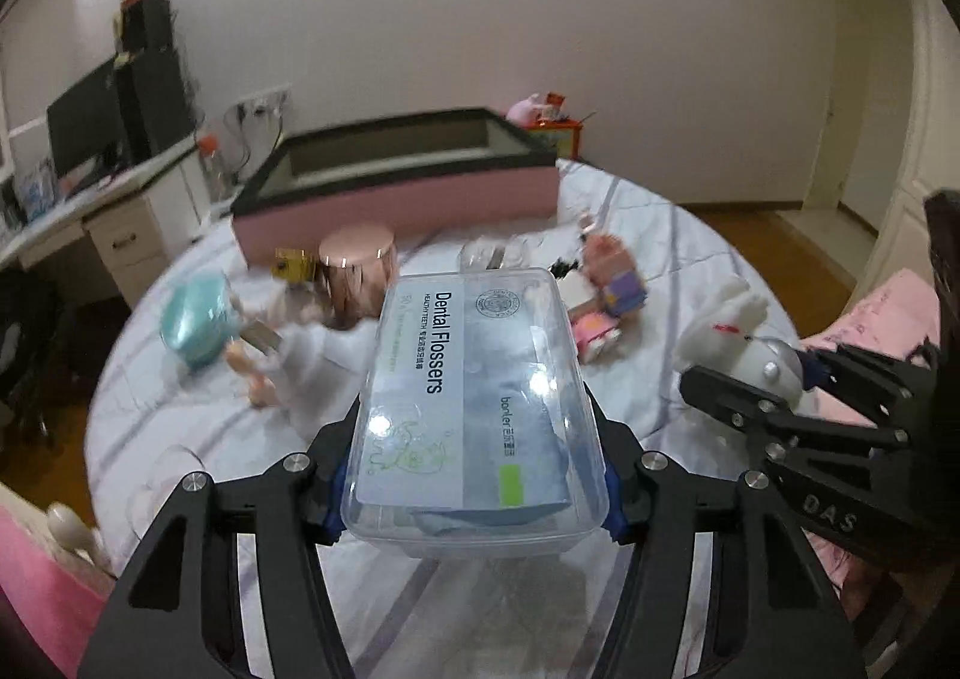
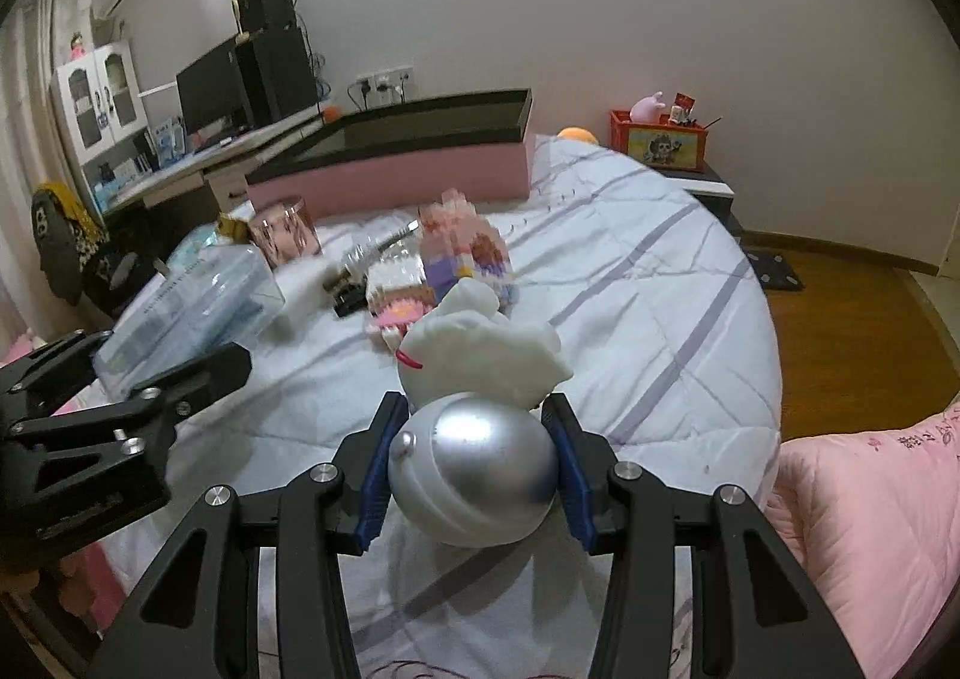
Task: Organize rigid objects
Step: 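Carry both items into the pink box and open both tools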
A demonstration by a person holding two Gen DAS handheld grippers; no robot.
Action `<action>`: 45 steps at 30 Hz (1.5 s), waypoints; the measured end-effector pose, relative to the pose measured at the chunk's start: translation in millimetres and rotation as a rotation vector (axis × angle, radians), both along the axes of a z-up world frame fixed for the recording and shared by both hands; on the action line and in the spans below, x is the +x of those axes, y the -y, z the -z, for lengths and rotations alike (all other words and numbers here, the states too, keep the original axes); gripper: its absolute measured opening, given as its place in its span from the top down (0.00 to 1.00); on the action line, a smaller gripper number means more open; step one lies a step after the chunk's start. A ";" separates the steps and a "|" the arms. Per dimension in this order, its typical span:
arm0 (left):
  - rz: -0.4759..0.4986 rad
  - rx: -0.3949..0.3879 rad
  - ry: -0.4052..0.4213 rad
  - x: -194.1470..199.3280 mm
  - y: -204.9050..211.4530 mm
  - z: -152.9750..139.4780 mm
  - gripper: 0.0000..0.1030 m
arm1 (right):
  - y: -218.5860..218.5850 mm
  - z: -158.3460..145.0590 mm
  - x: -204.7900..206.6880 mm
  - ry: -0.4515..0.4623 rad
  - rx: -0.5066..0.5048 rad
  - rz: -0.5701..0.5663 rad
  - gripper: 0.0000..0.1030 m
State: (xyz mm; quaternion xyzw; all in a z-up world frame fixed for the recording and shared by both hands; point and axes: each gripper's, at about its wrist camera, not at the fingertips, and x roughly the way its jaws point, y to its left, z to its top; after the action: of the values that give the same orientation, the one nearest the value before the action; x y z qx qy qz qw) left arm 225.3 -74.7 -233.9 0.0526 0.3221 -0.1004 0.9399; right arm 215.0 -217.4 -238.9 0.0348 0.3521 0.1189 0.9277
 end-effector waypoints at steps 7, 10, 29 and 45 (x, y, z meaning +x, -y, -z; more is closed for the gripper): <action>-0.015 -0.016 0.058 -2.7 -18.8 -30.3 0.41 | -10.1 -35.0 -0.5 0.071 0.009 -0.006 0.54; -0.030 -0.005 0.093 6.0 -30.0 -47.6 0.41 | -19.6 -52.1 8.6 0.097 -0.002 -0.021 0.54; -0.021 0.064 -0.083 282.2 -73.0 -78.8 0.40 | -86.4 -99.7 243.7 0.004 -0.087 -0.092 0.54; 0.006 0.222 -0.337 377.4 -39.1 2.0 0.27 | -85.2 -19.6 354.6 -0.303 -0.162 -0.061 0.51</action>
State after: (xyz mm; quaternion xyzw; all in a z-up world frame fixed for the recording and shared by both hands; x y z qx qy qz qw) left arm 602.7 -35.6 -235.9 0.1393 0.4837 -0.0742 0.8609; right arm 569.5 -132.2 -219.3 -0.0331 0.4973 0.1117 0.8597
